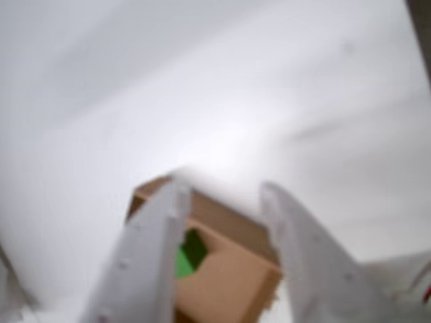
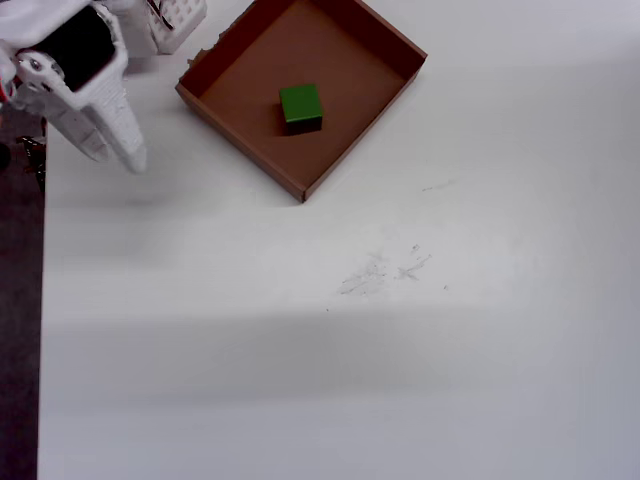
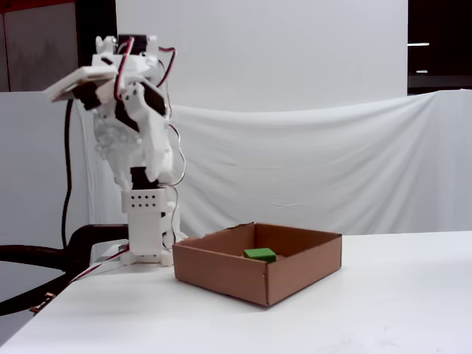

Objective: Grasp a green cube and put it in a box.

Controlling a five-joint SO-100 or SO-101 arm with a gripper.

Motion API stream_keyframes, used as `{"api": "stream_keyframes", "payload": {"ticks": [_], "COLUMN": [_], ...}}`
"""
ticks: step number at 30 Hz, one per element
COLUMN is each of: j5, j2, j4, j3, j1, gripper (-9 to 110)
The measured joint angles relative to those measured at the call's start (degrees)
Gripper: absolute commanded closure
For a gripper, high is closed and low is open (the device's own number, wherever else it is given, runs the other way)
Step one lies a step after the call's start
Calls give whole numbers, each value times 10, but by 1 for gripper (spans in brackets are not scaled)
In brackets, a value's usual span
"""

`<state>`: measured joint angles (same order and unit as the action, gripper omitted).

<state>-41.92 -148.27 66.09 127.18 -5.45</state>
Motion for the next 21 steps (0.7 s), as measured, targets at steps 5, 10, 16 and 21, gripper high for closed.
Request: {"api": "stream_keyframes", "payload": {"ticks": [5, 10, 16, 21], "j5": [-25, -71, -111, -155], "j2": [-93, -169, -255, -326], "j4": [-3, 20, 36, 67], "j3": [112, 202, 293, 364], "j1": [18, 28, 28, 21], "gripper": [93, 95, 95, 95]}}
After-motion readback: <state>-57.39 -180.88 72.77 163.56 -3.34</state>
